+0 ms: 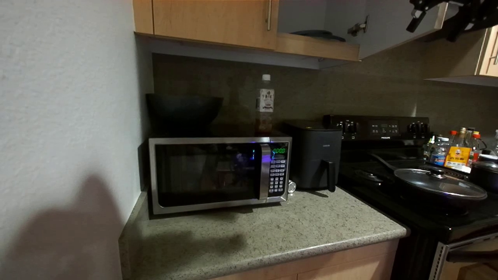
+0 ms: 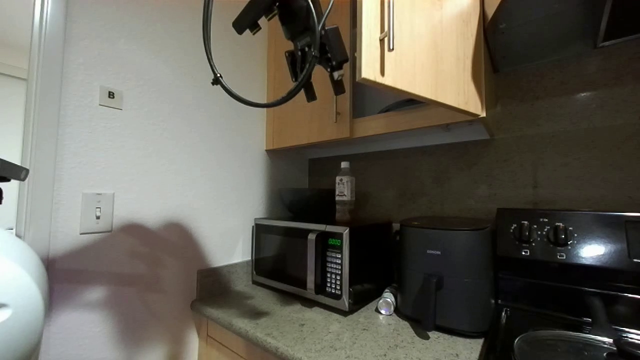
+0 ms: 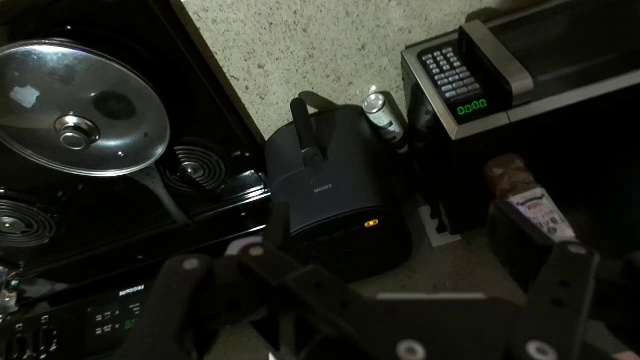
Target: Close the door of the top cabinet
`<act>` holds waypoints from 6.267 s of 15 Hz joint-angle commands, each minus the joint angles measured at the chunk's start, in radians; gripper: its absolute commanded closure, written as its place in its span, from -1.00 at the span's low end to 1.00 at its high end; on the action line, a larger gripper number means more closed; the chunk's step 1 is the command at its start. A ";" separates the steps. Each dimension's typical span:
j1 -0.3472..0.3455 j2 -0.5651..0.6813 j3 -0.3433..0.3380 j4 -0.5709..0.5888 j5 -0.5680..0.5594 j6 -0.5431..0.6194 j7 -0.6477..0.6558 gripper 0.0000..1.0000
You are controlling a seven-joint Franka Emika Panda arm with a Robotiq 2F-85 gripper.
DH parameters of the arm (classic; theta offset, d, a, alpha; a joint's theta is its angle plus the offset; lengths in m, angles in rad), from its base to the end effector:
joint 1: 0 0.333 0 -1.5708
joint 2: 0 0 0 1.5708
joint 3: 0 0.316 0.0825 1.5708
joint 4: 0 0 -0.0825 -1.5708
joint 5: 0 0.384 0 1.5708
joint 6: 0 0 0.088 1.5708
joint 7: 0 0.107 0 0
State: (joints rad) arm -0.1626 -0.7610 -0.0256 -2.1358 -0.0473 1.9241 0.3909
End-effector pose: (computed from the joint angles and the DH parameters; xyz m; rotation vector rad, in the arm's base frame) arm 0.3261 -0.0702 0.7290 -2.8758 0.8475 -0.8447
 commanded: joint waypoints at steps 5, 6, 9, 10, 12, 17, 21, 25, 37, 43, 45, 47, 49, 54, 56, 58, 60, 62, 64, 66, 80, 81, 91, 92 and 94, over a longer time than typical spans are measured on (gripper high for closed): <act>-0.178 0.051 0.207 0.095 -0.087 0.107 0.407 -1.00; -0.117 0.039 0.147 0.061 -0.061 0.110 0.313 -1.00; -0.081 0.038 0.140 0.068 -0.032 0.083 0.294 -1.00; -0.040 0.027 0.117 0.061 0.016 0.044 0.265 -1.00; -0.003 -0.011 0.107 0.037 0.065 -0.020 0.257 -1.00; -0.007 -0.039 0.121 0.037 0.059 -0.085 0.291 -1.00; -0.008 -0.053 0.122 0.031 0.059 -0.086 0.291 -1.00; -0.038 -0.088 0.096 0.000 0.050 -0.084 0.314 -1.00; -0.229 -0.243 -0.038 -0.063 0.043 -0.090 0.306 -1.00; -0.240 -0.171 -0.036 -0.012 0.050 -0.017 0.348 -1.00; -0.241 -0.142 -0.037 0.020 0.053 -0.006 0.363 -1.00; -0.238 -0.117 -0.040 0.045 0.053 -0.003 0.373 -1.00; -0.232 -0.092 -0.044 0.070 0.053 -0.004 0.373 -1.00; -0.221 -0.032 -0.066 0.114 0.057 -0.001 0.357 -1.00; -0.217 -0.003 -0.079 0.137 0.060 0.001 0.352 -1.00; -0.213 0.028 -0.090 0.166 0.061 0.000 0.345 -1.00; -0.204 0.058 -0.099 0.195 0.061 -0.004 0.333 -1.00; -0.190 0.088 -0.105 0.225 0.063 -0.013 0.318 -1.00; -0.177 0.122 -0.108 0.255 0.063 -0.019 0.312 -1.00; -0.160 0.157 -0.112 0.288 0.065 -0.029 0.301 -1.00; -0.007 0.202 0.027 0.351 0.040 -0.158 0.148 -1.00; 0.004 0.194 0.040 0.346 0.037 -0.158 0.133 -1.00; 0.000 0.168 0.045 0.332 0.061 -0.175 0.161 -1.00; -0.012 0.148 0.041 0.313 0.055 -0.169 0.179 -1.00; -0.032 0.110 0.023 0.283 0.056 -0.170 0.202 -1.00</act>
State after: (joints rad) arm -0.1635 -0.5806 0.0145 -1.7920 -0.0033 1.7643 0.5609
